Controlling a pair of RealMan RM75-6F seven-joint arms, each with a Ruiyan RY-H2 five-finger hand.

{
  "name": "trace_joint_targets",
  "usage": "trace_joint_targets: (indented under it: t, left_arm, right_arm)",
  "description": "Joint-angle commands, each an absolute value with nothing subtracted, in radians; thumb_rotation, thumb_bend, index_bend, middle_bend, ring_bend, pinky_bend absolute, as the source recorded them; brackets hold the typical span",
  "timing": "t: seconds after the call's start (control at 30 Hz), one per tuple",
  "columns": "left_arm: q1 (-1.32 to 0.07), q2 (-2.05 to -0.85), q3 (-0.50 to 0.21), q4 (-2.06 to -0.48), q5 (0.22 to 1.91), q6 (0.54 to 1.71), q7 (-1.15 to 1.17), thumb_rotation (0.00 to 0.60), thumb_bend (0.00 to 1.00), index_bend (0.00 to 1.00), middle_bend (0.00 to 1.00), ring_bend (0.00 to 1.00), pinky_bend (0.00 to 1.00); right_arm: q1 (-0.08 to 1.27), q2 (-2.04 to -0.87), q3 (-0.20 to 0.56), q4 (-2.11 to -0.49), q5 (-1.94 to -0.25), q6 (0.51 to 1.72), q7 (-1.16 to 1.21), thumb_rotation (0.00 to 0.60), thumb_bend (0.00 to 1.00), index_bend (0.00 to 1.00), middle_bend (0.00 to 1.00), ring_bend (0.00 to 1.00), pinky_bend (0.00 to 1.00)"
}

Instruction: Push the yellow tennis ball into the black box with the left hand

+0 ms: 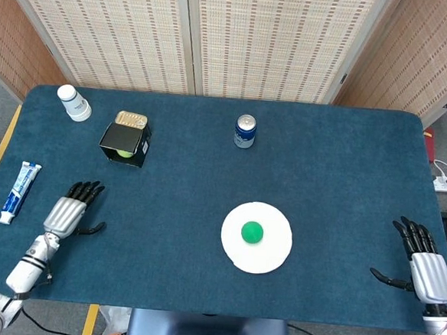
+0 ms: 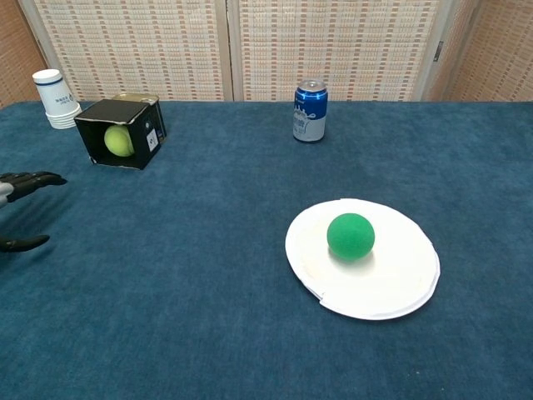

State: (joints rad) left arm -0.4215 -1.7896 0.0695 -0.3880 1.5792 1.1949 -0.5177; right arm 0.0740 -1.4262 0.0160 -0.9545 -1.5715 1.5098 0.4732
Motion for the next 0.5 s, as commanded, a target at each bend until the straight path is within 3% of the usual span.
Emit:
trace_joint_targets:
  t: [0.03,0.17,0.3,0.5]
  left_arm:
    - [-0.199,-1.65,0.055,-0.594,1.522,1.442,-0.423,0.183,0.26,0.0,0.0,0.0,0.03]
    - [-0.061,-1.642,0.01,-0.64,1.449,1.569,-0.494,0.414,0.28,0.14,0.06,0.0,0.15]
    - [-0.019,-1.686,-0.023,-0.611,1.394,1.526,-0.588,0.415,0.29,0.17,0.08,0.01,0.14]
    - [-0.009,-1.71,-0.033,-0.565,1.416,1.578,-0.565,0.409,0.29,0.14,0.07,0.0,0.07]
  right_arm:
    - [0.065,-1.426,0.013,-0.945,-1.573,1.526,0.493,0.6,0.0,0.1,0.0,0.0,0.0]
    - [0.059,-1.43,0.012,-0.933,-1.575,1.536,0.506,0.6,0.0,0.1,0.0,0.0,0.0]
    - [0.055,-1.435,0.003,-0.929,-1.592,1.554,0.5,0.6,0.0,0.1,0.0,0.0,0.0]
    - [0.057,-1.438,-0.009,-0.922,-1.604,1.552,0.496,0.6,0.0,0.1,0.0,0.0,0.0]
